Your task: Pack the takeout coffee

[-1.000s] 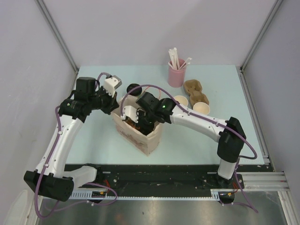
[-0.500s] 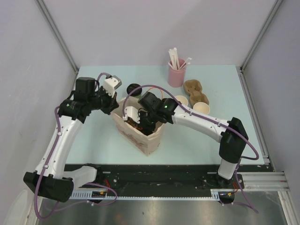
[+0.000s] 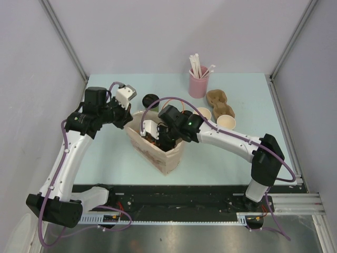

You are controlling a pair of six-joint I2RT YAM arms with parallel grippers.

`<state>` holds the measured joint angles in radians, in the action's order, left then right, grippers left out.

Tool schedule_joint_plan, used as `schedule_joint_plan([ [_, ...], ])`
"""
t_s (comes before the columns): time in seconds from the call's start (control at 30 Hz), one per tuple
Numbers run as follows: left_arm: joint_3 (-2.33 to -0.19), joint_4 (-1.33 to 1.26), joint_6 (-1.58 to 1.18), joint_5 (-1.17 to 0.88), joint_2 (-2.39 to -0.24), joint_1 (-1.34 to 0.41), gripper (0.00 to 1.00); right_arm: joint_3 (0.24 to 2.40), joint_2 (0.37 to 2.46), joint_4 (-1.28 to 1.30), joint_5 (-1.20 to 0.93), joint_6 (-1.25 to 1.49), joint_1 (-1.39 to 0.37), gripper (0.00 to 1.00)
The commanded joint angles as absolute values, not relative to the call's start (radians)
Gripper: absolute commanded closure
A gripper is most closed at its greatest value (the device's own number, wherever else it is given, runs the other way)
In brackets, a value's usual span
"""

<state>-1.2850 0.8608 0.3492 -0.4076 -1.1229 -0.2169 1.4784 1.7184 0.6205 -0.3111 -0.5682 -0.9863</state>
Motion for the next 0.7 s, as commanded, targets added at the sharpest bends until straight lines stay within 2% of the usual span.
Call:
schedule_joint_plan([
  [0.0, -1.305, 0.813, 0.374, -0.396, -1.094, -0.219, 0.99, 1.445, 1.717, 0.664, -0.287, -0.552, -0.996, 0.93],
  [0.1, -1.305, 0.813, 0.376, -0.396, -1.094, -0.219, 1.00, 1.443, 1.692, 0.652, -0.284, -0.543, -0.996, 0.78],
  [0.2, -1.307, 0.811, 0.374, -0.394, -1.097, -0.219, 1.00, 1.445, 1.664, 0.640, -0.282, -0.535, -0.992, 0.69],
  [0.67, -1.313, 0.811, 0.380, -0.383, -1.097, -0.219, 1.00, 1.448, 1.569, 0.580, -0.310, -0.496, -0.963, 0.41],
])
